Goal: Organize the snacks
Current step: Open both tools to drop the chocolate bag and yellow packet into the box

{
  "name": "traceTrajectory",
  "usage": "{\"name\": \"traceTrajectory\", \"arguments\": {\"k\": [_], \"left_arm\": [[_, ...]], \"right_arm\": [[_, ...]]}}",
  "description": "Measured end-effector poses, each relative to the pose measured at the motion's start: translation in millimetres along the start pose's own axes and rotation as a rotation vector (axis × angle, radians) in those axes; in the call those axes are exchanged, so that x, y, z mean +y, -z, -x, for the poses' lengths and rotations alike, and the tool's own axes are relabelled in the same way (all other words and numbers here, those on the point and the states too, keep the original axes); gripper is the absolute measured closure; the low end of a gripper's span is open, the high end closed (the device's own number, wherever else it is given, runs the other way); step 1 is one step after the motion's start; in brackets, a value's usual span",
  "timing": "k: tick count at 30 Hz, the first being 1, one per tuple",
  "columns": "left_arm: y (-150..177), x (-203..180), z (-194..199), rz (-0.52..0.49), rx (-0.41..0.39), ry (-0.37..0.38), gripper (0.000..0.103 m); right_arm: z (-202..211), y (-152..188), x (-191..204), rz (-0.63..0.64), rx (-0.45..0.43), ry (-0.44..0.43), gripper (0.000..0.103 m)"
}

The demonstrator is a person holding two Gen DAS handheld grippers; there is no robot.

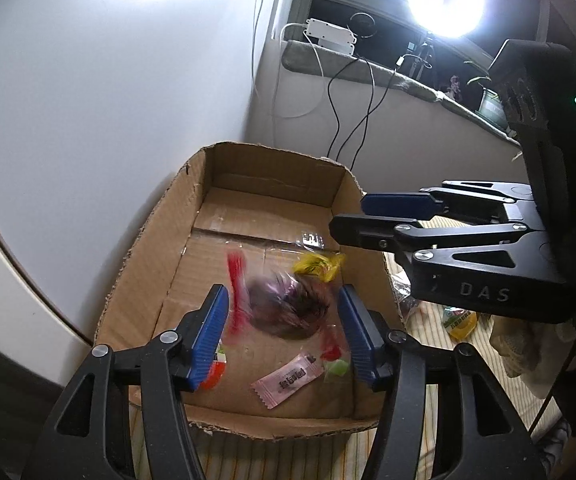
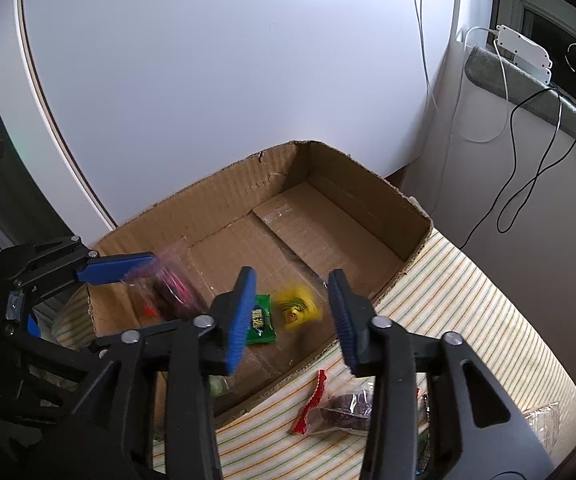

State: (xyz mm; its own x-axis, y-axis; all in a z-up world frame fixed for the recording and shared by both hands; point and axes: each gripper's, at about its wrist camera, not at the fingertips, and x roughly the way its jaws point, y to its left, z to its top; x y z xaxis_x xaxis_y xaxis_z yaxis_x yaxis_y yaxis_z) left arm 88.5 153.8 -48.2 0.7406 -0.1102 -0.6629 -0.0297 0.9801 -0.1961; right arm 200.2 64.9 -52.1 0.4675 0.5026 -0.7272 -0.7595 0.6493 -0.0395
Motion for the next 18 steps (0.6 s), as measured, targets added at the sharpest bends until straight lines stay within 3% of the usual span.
{"name": "traceTrajectory", "arguments": {"k": [18], "left_arm": [[-1,-31,19,-0.033,-0.036,0.032,0.047]], "right_arm": [[55,25,-29,-0.05,-0.048,0.072,0.059]]}}
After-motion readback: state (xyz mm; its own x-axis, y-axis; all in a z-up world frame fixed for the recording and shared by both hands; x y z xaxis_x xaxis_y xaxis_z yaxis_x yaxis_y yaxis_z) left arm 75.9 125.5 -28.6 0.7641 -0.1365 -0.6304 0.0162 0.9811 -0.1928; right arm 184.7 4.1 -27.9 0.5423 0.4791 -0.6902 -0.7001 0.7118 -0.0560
